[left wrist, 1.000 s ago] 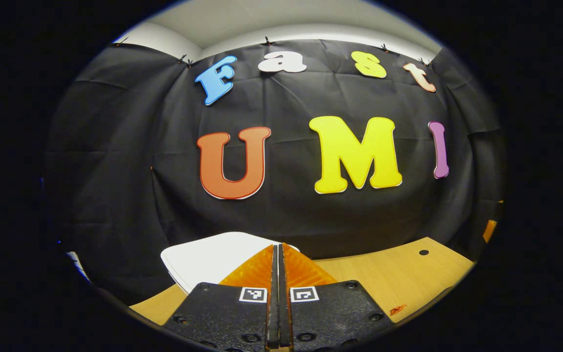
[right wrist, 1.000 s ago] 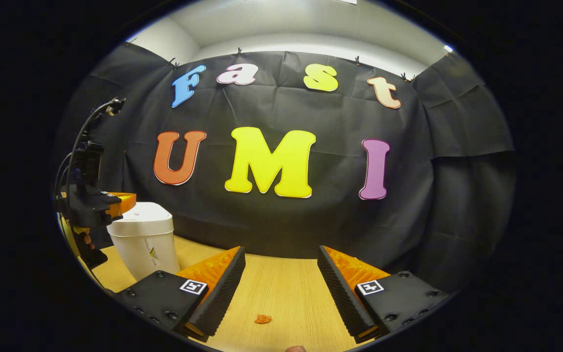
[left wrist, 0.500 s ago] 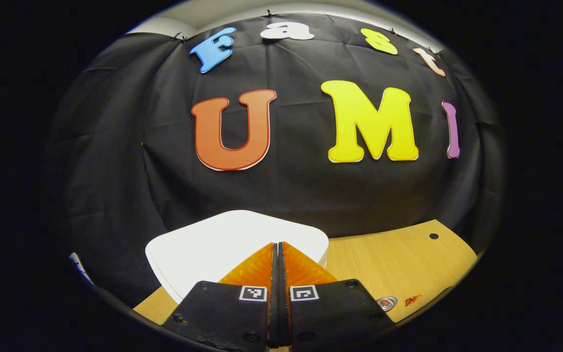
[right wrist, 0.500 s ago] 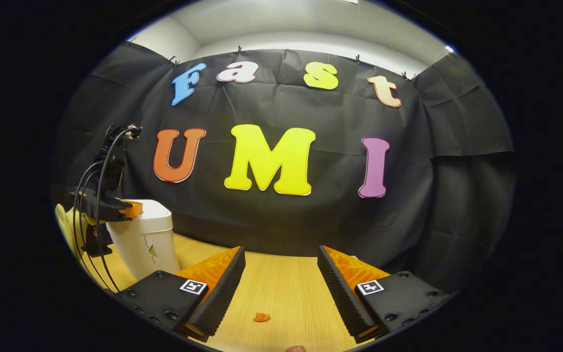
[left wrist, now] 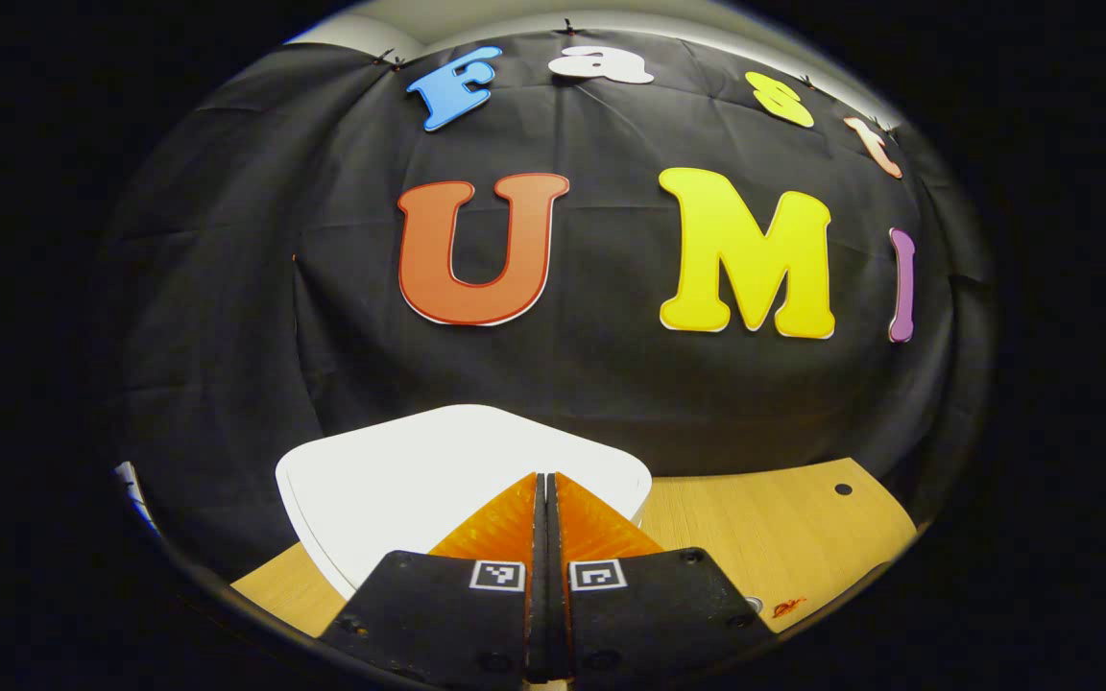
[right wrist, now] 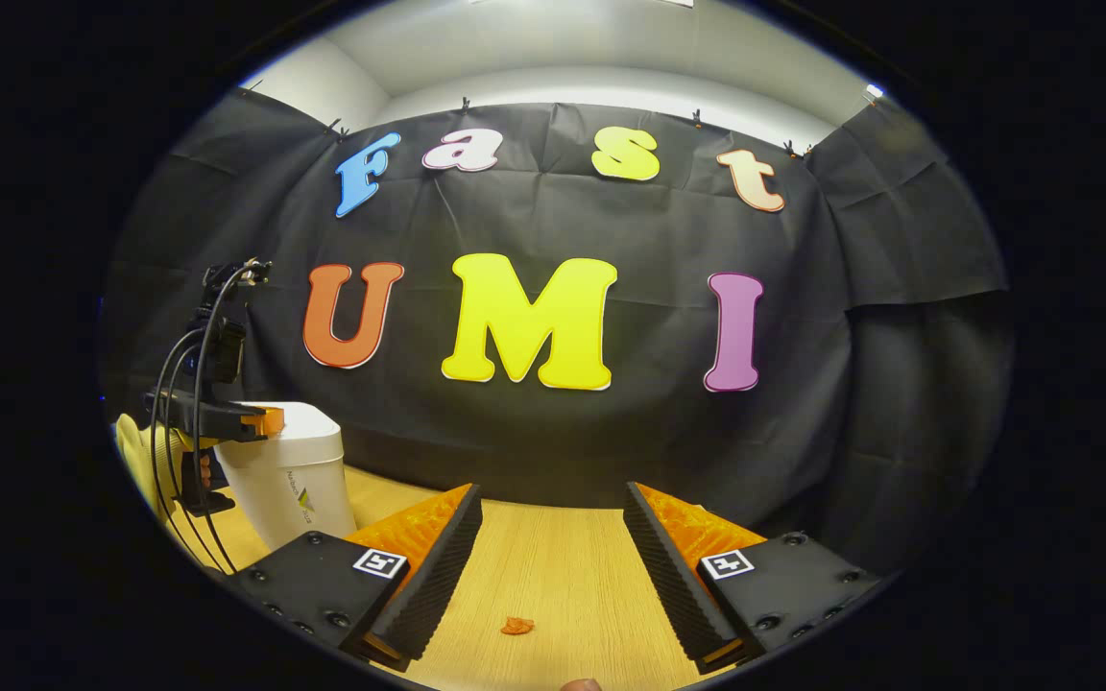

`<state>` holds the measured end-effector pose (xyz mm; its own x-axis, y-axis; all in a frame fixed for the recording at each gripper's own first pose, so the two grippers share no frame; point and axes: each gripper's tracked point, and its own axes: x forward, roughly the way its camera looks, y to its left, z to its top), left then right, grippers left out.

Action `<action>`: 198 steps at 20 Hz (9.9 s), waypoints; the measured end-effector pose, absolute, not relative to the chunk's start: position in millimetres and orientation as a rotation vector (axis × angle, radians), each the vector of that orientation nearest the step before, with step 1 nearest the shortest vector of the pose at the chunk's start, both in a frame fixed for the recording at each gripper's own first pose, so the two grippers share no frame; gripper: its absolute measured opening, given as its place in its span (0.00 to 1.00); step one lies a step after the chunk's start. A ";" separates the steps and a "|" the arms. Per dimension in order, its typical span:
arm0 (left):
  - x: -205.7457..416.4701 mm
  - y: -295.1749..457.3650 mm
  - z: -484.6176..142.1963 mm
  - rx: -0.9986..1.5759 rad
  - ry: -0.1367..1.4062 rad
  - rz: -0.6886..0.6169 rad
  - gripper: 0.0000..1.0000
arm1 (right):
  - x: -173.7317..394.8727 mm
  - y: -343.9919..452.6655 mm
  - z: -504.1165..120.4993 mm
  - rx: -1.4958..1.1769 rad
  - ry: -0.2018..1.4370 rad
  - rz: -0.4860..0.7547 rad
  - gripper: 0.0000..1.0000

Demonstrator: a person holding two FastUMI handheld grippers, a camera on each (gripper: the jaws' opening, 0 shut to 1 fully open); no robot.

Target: Press the lid of the desktop garbage bin to open it, pick up the crumpled paper on the desktop and throw it into the bin, then pick up the pop can on the desktop and drop it into the bin, and finally close the garbage bin lid.

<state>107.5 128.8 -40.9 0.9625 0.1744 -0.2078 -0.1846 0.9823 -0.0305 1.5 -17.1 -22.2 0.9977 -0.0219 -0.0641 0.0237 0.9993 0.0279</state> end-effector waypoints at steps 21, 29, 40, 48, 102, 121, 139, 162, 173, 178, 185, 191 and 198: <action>40.3 105.3 20.1 -0.063 0.091 0.174 0.42 | 8.1 13.6 -50.3 0.046 0.131 0.076 0.95; 31.8 96.0 31.1 -0.036 0.052 0.136 0.91 | 35.8 9.5 -133.4 0.034 0.352 0.012 0.95; 17.0 107.5 33.2 -0.015 0.040 0.156 0.98 | 57.9 15.7 -254.6 -0.004 0.699 0.043 0.95; 10.0 98.4 23.7 -0.053 0.069 0.126 0.98 | 68.2 27.8 -306.2 -0.012 0.858 0.071 0.95; -27.4 164.8 34.9 -0.090 0.072 0.134 0.98 | 131.4 232.0 -4.1 0.107 0.330 0.432 0.32; -41.4 226.3 20.1 -0.103 0.085 0.145 0.98 | 145.8 393.8 0.3 0.137 0.330 0.682 0.36; -24.1 188.1 -1.1 -0.084 0.142 0.066 0.98 | 136.6 315.0 11.2 0.164 0.278 0.525 0.66; 16.1 14.8 -78.2 -0.051 0.228 -0.215 0.98 | 68.4 58.7 -17.7 0.148 0.268 0.050 0.90; 26.0 -50.6 -156.0 -0.011 0.323 -0.306 0.99 | 24.2 -0.7 -7.4 0.078 0.104 -0.061 0.94; 33.3 -68.7 -201.1 -0.002 0.399 -0.324 0.99 | 14.1 -14.5 -4.2 0.030 0.065 -0.083 0.94; 54.6 -79.7 -246.6 -0.019 0.459 -0.321 0.99 | 3.5 -12.3 -4.3 0.056 0.052 -0.038 0.95; 63.8 -82.5 -282.0 -0.027 0.516 -0.323 0.99 | -0.7 -20.1 -10.7 -0.022 0.058 -0.061 0.94; 69.0 -79.7 -301.8 -0.012 0.553 -0.329 0.99 | -1.5 -11.9 -14.5 -0.080 0.076 -0.059 0.95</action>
